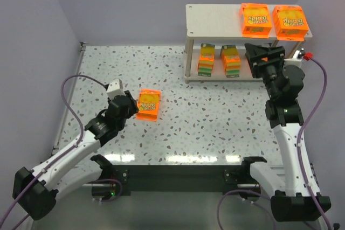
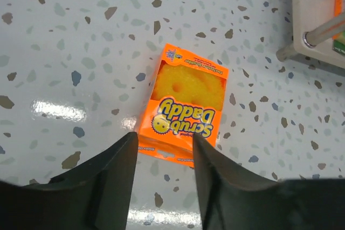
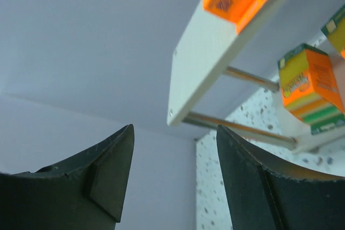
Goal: Place and organize the cleaning sponges onto the shelf
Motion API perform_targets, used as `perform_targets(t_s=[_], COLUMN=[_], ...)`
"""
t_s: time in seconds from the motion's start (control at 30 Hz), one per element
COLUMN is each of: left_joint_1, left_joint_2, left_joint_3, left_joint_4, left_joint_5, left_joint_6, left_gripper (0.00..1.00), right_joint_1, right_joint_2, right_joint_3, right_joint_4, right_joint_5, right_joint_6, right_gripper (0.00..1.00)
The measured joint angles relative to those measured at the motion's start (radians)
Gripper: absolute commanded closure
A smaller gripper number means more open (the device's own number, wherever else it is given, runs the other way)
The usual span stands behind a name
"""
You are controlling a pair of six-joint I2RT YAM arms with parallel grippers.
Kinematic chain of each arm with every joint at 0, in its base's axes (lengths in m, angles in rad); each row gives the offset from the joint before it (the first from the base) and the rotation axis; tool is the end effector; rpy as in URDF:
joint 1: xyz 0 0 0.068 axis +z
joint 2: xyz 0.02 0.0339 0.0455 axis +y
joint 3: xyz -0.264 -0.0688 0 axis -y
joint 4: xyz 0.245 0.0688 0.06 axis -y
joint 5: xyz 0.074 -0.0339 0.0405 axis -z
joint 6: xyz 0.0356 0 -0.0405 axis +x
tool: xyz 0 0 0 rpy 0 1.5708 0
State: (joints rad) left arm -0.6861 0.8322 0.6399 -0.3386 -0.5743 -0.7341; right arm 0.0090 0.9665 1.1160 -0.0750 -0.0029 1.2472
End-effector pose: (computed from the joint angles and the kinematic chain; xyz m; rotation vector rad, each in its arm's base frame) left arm 0.1545 -0.1015 0.2682 -0.3849 1.9855 -0.2977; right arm 0.2126 0.0020 0.4347 0.9160 1.2898 1.0034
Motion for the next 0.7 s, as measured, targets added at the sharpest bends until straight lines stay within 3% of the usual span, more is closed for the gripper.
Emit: perform_targets(t_s=[0.13,0.17,0.27,0.57,0.7], left_joint_1=[0.120,0.133,0.176,0.354,0.371], left_joint_2=[0.128,0.159,0.267,0.518,0.583], left_joint_3=[-0.018,-0.018,-0.018,-0.071,-0.119], left_joint_4=[0.098,0.125,0.228,0.449,0.519], left_joint_5=[0.041,0.049,0.077,0.155,0.234], left_joint_6=[0.057,0.067,0.106,0.153,0.153], left_gripper=[0.69,0.80,1.00,1.00,1.00], right_joint_1=[0.010,0.013,0.033,0.049,0.050], right_joint_2=[-0.131,-0.158,-0.248,-0.434,-0.458], right_joint_3=[-0.148,-0.182,-0.293,-0.521,-0.573], right_joint_4=[-0.025,-0.035,-0.092,-0.307,-0.345], right_joint_5=[-0.151,-0.180,-0.258,-0.391,-0.418], right_joint_6=[-0.148,-0.181,-0.281,-0.486,-0.530], right_gripper=[0.34,0.35,0.38,0.39,0.40])
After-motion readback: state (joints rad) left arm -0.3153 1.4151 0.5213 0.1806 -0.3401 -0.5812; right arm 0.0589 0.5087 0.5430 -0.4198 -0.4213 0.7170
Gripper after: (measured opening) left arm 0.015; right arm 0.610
